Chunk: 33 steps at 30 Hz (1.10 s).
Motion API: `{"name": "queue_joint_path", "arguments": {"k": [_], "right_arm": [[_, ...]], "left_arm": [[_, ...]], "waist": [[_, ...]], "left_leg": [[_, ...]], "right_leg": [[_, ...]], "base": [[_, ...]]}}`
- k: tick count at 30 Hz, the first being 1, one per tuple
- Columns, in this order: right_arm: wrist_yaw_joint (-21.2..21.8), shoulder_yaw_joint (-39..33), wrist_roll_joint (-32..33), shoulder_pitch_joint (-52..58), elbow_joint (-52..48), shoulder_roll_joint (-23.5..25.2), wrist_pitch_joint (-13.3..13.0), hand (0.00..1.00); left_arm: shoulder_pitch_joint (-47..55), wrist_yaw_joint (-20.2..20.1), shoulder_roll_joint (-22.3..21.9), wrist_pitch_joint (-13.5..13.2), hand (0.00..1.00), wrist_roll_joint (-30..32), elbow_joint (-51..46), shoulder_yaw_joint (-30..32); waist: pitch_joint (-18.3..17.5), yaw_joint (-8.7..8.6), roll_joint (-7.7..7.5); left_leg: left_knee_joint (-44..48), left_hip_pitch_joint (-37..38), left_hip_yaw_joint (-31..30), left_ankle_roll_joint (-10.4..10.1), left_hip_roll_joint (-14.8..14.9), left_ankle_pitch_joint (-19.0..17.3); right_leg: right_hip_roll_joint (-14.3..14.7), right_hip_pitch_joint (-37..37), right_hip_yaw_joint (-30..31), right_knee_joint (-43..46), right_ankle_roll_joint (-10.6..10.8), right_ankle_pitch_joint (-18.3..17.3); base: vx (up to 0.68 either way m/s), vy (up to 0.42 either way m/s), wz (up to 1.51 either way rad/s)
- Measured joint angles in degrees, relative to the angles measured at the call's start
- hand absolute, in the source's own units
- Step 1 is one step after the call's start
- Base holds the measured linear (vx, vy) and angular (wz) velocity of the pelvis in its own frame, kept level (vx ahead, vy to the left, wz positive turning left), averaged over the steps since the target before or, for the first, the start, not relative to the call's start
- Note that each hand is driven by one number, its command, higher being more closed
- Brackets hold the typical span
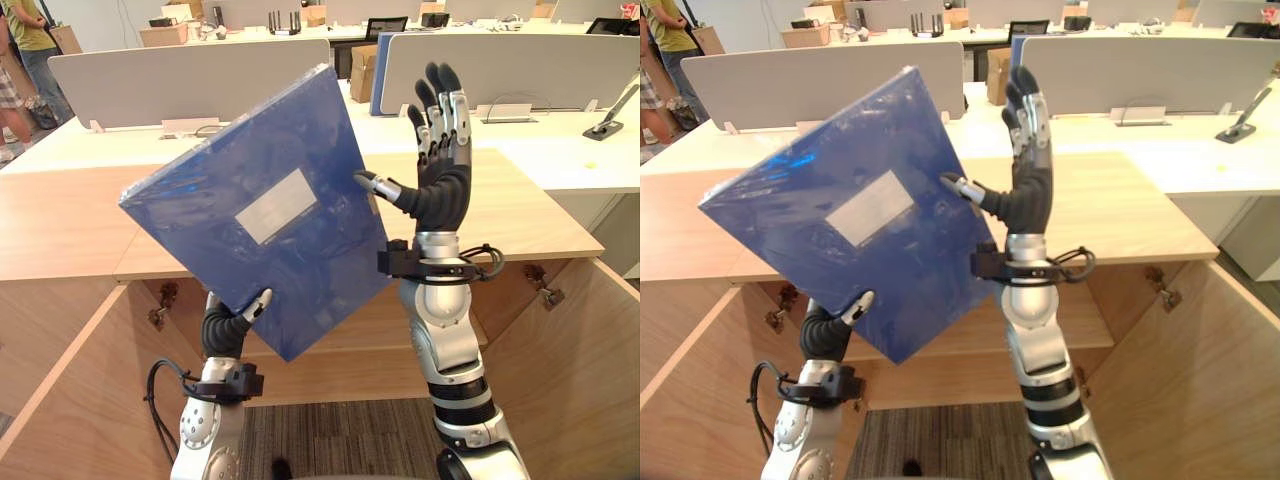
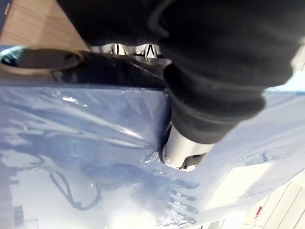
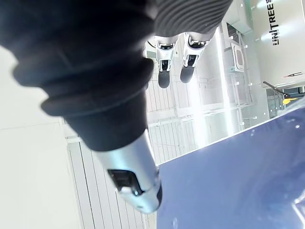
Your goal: Walk over to the cabinet, pick up the folder, carry it to the office cabinet, place the folder inside the office cabinet, then close the office cabinet door
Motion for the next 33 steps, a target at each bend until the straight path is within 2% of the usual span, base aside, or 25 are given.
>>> {"name": "queue_joint_path", "arguments": {"k": [4, 8, 12, 18, 24, 33], "right_arm": [[1.10, -0.57, 0.00, 2.39, -0.04, 0.65, 0.80, 0.00], [4.12, -0.34, 0.66, 4.21, 0.20, 0.57, 0.95, 0.00], [8.38, 0.63, 4.92, 4.21, 3.20, 0.27, 1.19, 0.00], [12.22, 2.04, 9.94, 3.94, 8.82, -1.25, 2.18, 0.00], [15.83, 4.35, 18.18, -1.40, 16.64, -7.88, 3.80, 0.00], [19.30, 8.39, 24.88, -11.78, 26.07, -14.75, 4.67, 0.00]], "left_arm": [[0.73, 0.10, -0.42, 0.00, 1.00, 0.46, -0.02, 0.83], [1.81, 0.12, -0.53, 0.00, 1.00, 1.13, -0.02, 1.65], [1.83, 0.12, -0.52, 0.00, 1.00, 1.44, -0.02, 2.46], [1.84, 0.08, -0.32, 0.01, 1.00, 1.70, -0.02, 3.77], [1.76, -0.79, 1.05, 0.01, 1.00, 0.89, -0.02, 4.57], [0.99, -2.06, 3.84, 0.00, 1.00, -1.06, -0.02, 4.62]], "waist": [[0.18, -0.02, -0.36], [0.53, -0.02, -0.94], [0.88, -0.02, -1.65], [0.93, 0.17, -2.22], [1.00, 0.20, -2.37], [1.01, 0.41, -2.38]], "left_leg": [[0.00, -0.03, -0.02, -0.02, 0.01, -0.02], [-0.01, -0.12, -0.10, -0.05, 0.03, -0.04], [-0.01, -0.35, -0.32, -0.06, 0.00, -0.04], [0.02, -1.04, -0.77, -0.13, -0.16, 0.05], [0.02, -1.75, -1.79, -0.33, -0.16, 0.38], [0.02, -1.98, -3.55, -0.66, -0.03, 0.79]], "right_leg": [[-0.02, 0.00, 0.00, -0.12, 0.00, 0.00], [-0.08, 0.00, 0.00, -0.28, 0.00, 0.00], [-0.10, -0.03, -0.03, -0.48, 0.00, 0.00], [0.08, -0.64, -0.12, -0.53, 0.00, 0.00], [0.23, -1.18, -0.38, -0.47, -0.02, -0.01], [0.40, -1.32, -0.48, -0.37, -0.06, 0.00]], "base": [[0.00, 0.000, 0.00], [0.00, 0.000, 0.00], [0.00, 0.000, 0.00], [0.00, 0.000, 0.00], [-0.01, -0.005, 0.02], [0.00, -0.002, 0.00]]}}
